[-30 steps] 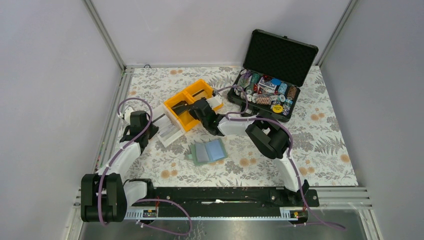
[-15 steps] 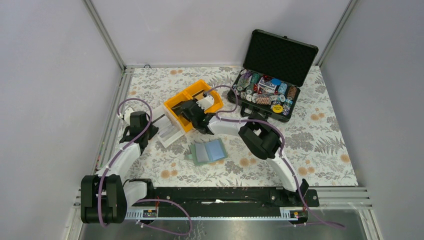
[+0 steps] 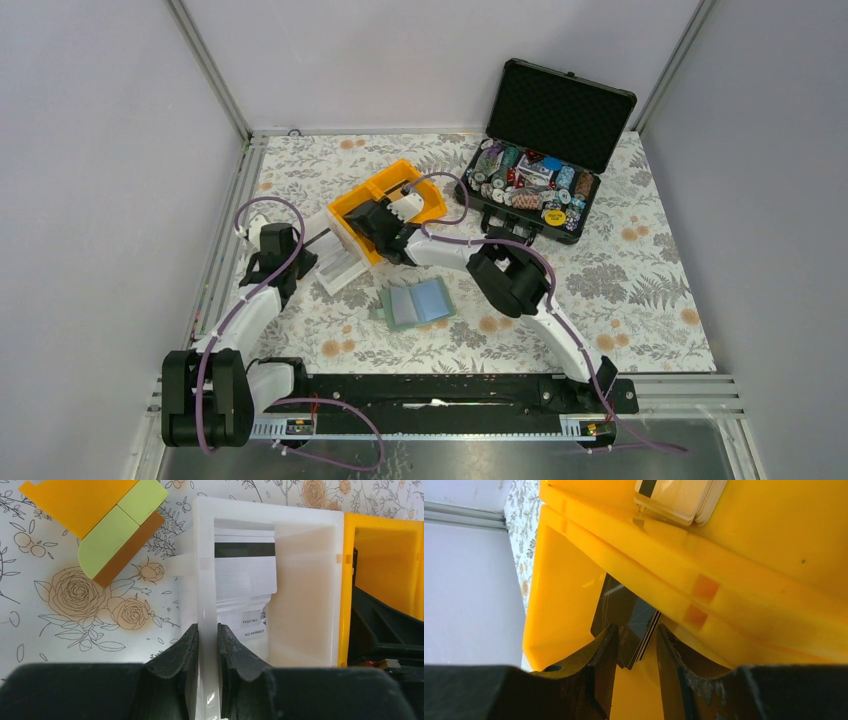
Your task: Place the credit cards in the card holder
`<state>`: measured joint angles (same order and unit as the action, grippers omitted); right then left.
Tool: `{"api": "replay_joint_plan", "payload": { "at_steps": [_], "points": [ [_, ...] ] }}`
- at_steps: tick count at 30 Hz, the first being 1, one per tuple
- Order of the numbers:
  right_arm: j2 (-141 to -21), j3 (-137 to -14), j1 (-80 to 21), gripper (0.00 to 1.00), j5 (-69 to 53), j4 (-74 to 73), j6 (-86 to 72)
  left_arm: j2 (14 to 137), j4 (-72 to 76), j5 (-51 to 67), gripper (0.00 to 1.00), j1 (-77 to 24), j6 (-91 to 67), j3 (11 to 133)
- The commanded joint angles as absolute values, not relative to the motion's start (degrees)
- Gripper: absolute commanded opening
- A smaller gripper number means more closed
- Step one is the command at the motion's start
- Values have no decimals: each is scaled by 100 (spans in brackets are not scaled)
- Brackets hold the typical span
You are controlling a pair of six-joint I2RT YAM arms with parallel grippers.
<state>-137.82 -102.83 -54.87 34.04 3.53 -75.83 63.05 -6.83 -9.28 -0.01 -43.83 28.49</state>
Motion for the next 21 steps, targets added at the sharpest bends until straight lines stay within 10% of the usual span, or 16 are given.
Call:
{"api": "replay_joint_plan", "payload": {
  "at_steps": [1,21],
  "points": [
    [-14111,-10872,-5528,41,3761,-312,-7738,6127,-174,-874,13,-9,-4351,2874],
    [-14348,-11085,-5409,22,3756,-125,-8039,6073,-215,-918,12,-4,-4325,2865]
  ]
}}
